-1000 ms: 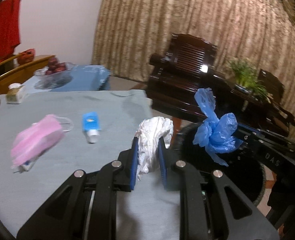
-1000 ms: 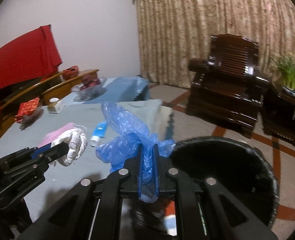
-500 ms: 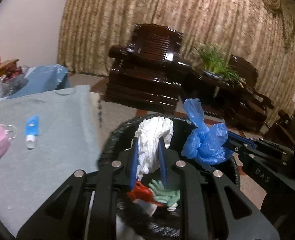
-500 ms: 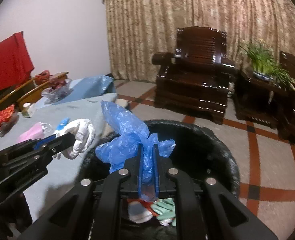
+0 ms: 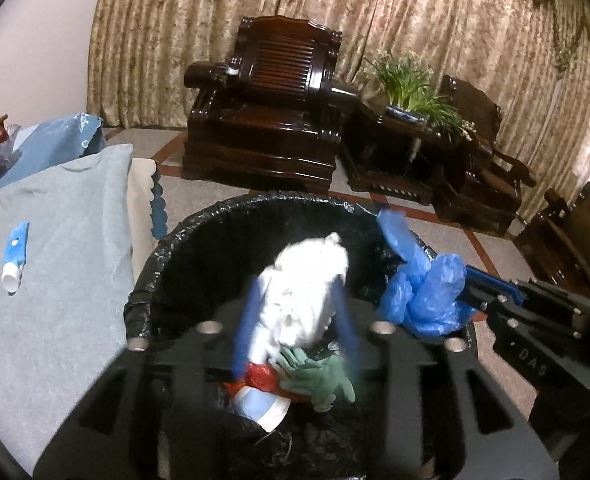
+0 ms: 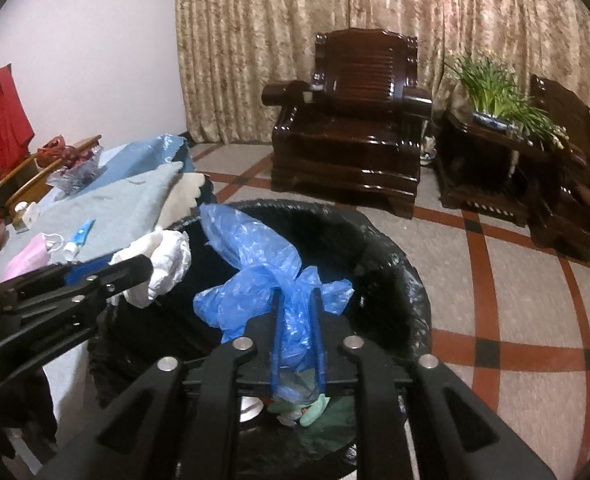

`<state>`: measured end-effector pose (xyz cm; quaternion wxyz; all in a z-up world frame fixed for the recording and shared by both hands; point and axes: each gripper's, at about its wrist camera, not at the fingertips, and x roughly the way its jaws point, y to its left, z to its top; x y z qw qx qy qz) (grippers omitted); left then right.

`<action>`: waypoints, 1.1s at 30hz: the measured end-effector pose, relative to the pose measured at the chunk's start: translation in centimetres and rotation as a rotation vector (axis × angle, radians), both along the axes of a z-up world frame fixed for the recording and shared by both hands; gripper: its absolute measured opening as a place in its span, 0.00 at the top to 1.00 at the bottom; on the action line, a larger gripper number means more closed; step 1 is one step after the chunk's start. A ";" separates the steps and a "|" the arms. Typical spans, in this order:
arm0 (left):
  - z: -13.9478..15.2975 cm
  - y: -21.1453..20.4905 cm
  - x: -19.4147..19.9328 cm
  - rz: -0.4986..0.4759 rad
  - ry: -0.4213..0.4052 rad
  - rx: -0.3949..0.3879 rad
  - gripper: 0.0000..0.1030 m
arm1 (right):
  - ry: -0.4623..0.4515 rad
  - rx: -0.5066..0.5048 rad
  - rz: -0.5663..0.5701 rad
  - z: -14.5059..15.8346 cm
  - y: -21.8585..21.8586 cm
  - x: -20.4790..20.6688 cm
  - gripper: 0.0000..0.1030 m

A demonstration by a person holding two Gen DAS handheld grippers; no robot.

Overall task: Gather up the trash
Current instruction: 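Open both tools to drop the tissue and blue bag into the bin, then move both open tools back to the pink mask and hand-cream tube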

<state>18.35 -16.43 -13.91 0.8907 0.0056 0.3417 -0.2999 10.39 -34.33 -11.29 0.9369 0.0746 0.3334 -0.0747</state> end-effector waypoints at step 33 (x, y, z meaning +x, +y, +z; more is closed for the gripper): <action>5.4 25.3 -2.4 0.538 -0.176 0.077 0.13 | -0.165 0.038 0.331 4.2 16.2 5.4 0.06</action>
